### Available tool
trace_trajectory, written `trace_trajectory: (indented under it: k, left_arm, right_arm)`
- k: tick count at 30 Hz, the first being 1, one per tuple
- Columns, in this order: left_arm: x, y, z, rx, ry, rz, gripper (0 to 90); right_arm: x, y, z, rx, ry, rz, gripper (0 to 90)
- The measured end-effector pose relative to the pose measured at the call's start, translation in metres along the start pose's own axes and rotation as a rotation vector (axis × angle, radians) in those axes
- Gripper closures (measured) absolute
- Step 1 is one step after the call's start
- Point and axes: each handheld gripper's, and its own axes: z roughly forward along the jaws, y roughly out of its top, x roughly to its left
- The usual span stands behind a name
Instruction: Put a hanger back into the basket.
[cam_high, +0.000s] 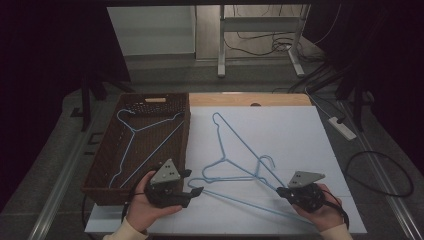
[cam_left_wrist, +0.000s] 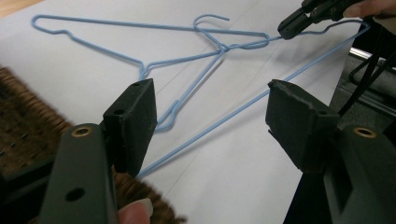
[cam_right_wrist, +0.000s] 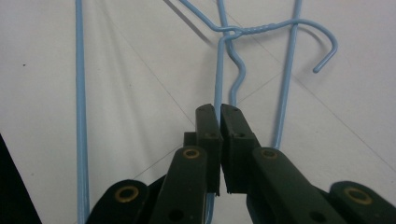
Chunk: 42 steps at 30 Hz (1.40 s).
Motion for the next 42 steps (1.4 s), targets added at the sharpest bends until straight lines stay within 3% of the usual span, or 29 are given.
trace_trajectory:
  k: [13, 28, 32, 42]
  left_arm:
    - [-0.008, 0.027, 0.042, 0.106, -0.054, 0.030, 33.3]
    - [-0.019, 0.042, 0.090, 0.178, -0.094, 0.026, 33.8]
    - [-0.018, 0.041, 0.102, 0.192, -0.083, 0.011, 33.5]
    - [-0.008, 0.040, 0.134, 0.253, -0.044, 0.023, 36.6]
  right_arm:
    - [0.003, 0.004, -0.001, -0.003, -0.017, -0.031, 87.6]
    - [0.000, 0.001, -0.004, -0.002, 0.002, -0.030, 87.6]
    - [0.000, -0.001, -0.003, 0.003, 0.001, -0.034, 87.6]
    - [0.000, -0.001, -0.003, 0.005, 0.005, -0.032, 87.6]
